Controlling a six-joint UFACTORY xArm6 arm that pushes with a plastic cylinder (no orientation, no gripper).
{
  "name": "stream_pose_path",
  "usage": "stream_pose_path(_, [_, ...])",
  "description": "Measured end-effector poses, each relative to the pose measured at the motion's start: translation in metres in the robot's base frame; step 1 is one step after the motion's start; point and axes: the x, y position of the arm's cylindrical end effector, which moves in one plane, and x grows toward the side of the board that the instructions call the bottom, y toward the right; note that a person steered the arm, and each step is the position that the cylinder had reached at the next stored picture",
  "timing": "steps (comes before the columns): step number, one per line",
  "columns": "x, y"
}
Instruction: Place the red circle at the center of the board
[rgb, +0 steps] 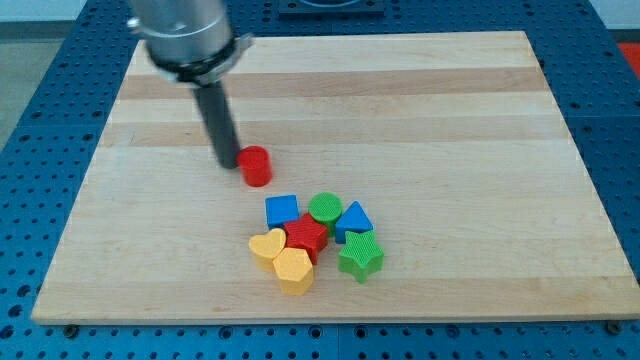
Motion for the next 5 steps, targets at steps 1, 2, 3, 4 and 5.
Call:
stream_pose_path(1, [-0.016, 0.028])
stream_pose_path(2, [-0.002, -0.004])
stream_pose_path(3, [0.040, -0.004])
stream_pose_path(4, [0.058, 0.005])
stream_pose_path(5, [0.051, 0.030])
